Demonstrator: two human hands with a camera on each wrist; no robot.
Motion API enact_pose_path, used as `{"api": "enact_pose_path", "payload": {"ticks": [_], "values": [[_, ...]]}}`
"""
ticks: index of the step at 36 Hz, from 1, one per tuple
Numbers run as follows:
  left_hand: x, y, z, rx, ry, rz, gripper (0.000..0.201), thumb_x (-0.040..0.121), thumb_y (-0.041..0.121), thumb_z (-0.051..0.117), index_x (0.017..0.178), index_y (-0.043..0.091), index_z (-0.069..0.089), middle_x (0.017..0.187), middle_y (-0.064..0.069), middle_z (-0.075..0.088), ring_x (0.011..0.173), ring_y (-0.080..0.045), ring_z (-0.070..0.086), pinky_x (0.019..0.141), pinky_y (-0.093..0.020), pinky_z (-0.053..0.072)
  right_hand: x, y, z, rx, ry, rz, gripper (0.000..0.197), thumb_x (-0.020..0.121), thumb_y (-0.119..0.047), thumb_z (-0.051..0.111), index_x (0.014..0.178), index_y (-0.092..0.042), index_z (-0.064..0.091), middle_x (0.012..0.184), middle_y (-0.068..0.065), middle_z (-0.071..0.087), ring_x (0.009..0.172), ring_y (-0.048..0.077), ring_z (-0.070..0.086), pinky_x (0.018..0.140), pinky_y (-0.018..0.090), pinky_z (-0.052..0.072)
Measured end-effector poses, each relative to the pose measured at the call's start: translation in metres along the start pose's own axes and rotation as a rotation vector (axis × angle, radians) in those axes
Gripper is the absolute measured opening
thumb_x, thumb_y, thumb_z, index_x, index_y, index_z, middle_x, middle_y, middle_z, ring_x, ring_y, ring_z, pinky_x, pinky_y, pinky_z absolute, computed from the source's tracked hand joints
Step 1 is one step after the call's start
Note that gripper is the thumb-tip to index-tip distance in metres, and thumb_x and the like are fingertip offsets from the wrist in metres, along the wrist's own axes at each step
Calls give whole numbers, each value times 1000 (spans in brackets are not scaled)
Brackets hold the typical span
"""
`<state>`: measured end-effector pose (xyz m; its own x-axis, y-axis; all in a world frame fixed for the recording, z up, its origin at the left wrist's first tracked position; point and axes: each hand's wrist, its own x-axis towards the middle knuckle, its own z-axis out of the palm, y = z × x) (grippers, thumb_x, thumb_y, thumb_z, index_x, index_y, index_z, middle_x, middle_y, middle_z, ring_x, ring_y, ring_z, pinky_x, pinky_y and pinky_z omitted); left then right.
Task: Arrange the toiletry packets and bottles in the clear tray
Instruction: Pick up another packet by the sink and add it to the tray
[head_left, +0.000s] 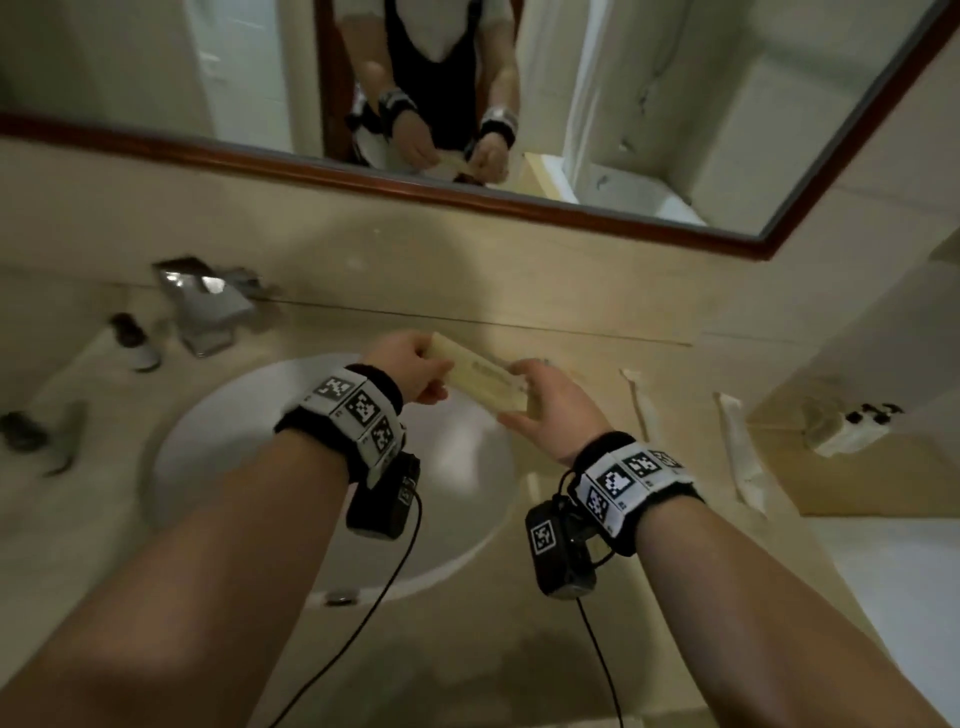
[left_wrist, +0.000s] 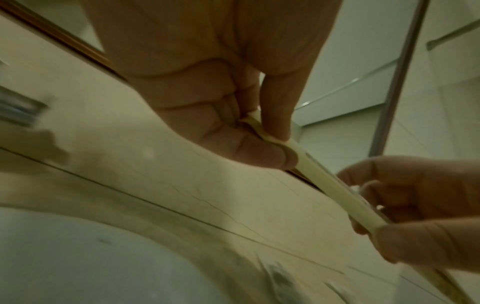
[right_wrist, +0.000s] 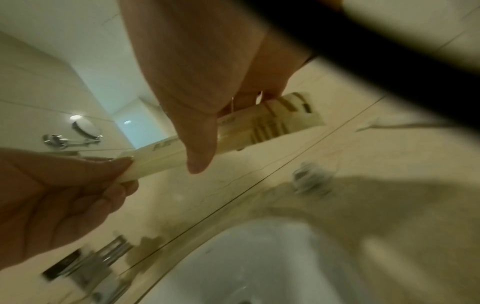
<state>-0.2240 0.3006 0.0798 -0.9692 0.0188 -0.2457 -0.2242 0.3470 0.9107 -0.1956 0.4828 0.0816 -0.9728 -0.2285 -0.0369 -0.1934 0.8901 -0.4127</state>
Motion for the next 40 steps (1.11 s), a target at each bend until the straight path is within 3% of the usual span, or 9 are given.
{"api": "enact_pose_path", "payload": {"ticks": [4, 12, 16, 23, 29, 32, 34, 36, 40], "values": [[-14, -23, -71, -77, 162, -46, 31, 94, 11, 52, 121, -5, 53, 69, -7, 57, 58, -14, 58, 45, -15, 53, 18, -58, 23, -31, -15, -109, 57, 85, -28, 67, 136, -22, 42, 133, 2, 47, 115, 22, 53, 96, 33, 45], [-61, -79, -199, -159, 451, -118, 24, 92, 10, 53, 115, 4, 50, 75, -9, 55, 57, -19, 58, 68, -36, 58, 40, -181, 77, -26, -72, -339, 49, 89, -30, 62, 134, -17, 48, 130, 2, 47, 113, 21, 51, 93, 26, 40], [-87, -111, -263, -190, 587, -169, 24, 92, 8, 53, 115, 9, 46, 72, -6, 52, 30, -4, 56, 37, -16, 50, 46, -253, 109, -8, -117, -436, 46, 89, -31, 61, 131, -16, 52, 126, 1, 49, 113, 19, 51, 94, 25, 39], [-123, -171, -370, -254, 706, -264, 16, 93, 7, 53, 105, 10, 43, 62, -11, 55, 25, -1, 53, 34, -15, 48, 51, -369, 164, -98, -150, -551, 43, 89, -39, 57, 128, -24, 51, 121, 0, 54, 117, 20, 47, 97, 31, 39], [-144, -226, -444, -234, 786, -392, 17, 92, 0, 50, 102, 12, 43, 63, -10, 52, 33, -12, 56, 31, -15, 46, 53, -452, 226, -85, -316, -581, 32, 89, -39, 58, 114, -20, 49, 119, 1, 53, 110, 21, 49, 81, 28, 38], [-150, -251, -473, -193, 800, -464, 29, 88, -1, 54, 115, 11, 50, 82, -9, 55, 58, -24, 59, 41, -18, 52, 52, -484, 256, -86, -346, -601, 29, 89, -36, 58, 112, -20, 50, 117, 1, 52, 106, 22, 51, 77, 29, 40], [-151, -266, -486, -197, 771, -508, 39, 88, -1, 54, 126, 7, 48, 105, -19, 58, 73, -32, 62, 65, -33, 59, 53, -501, 274, -81, -361, -589, 28, 89, -35, 57, 112, -21, 49, 116, 0, 52, 104, 22, 52, 73, 29, 38], [-150, -279, -494, -190, 741, -522, 47, 87, 2, 55, 132, 9, 45, 121, -21, 56, 91, -38, 65, 86, -45, 56, 54, -512, 290, -75, -398, -560, 28, 90, -34, 56, 114, -21, 48, 118, 1, 51, 103, 23, 53, 73, 29, 39], [-141, -303, -504, -126, 659, -551, 44, 85, 12, 57, 129, 18, 52, 124, -27, 58, 108, -44, 61, 94, -49, 52, 61, -525, 315, -117, -428, -515, 29, 92, -33, 53, 115, -17, 48, 120, 3, 51, 107, 25, 53, 76, 32, 42]]}}
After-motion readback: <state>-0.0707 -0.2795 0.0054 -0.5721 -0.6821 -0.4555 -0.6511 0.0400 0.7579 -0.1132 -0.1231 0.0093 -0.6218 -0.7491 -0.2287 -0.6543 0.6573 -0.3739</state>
